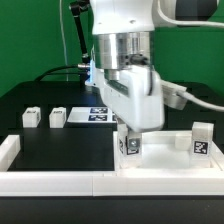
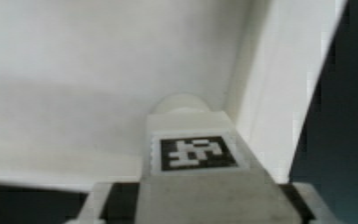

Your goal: Assemble square table

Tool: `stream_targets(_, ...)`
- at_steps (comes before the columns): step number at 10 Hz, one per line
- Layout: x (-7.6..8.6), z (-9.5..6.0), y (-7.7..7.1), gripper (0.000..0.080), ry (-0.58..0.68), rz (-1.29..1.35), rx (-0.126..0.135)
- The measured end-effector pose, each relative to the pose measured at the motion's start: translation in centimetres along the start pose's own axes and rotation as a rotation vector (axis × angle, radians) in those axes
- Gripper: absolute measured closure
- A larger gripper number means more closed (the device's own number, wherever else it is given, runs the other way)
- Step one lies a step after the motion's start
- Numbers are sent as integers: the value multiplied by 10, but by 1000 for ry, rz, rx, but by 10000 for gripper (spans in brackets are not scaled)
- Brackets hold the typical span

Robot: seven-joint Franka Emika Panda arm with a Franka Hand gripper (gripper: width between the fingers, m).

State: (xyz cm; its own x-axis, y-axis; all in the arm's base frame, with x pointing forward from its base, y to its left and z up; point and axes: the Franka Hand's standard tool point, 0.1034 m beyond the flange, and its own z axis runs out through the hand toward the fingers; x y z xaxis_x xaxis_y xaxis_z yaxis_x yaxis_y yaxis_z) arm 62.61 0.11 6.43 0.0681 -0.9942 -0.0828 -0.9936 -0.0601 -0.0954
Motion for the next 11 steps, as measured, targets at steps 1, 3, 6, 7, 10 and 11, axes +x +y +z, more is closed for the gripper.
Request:
stream_targets(1,-1,0,0,509,-27,122,-1)
stream_targets(3,-2,0,-1,509,-50,292,-15)
stream_targets(6,-3,0,0,509,-34,486,-21)
stream_targets(7,-3,0,1,504,-31,478,-22)
stream_targets(10,-4,-1,1,230,-33,466,-21)
stream_targets(11,-8,-9,3,175,-41,428,-16)
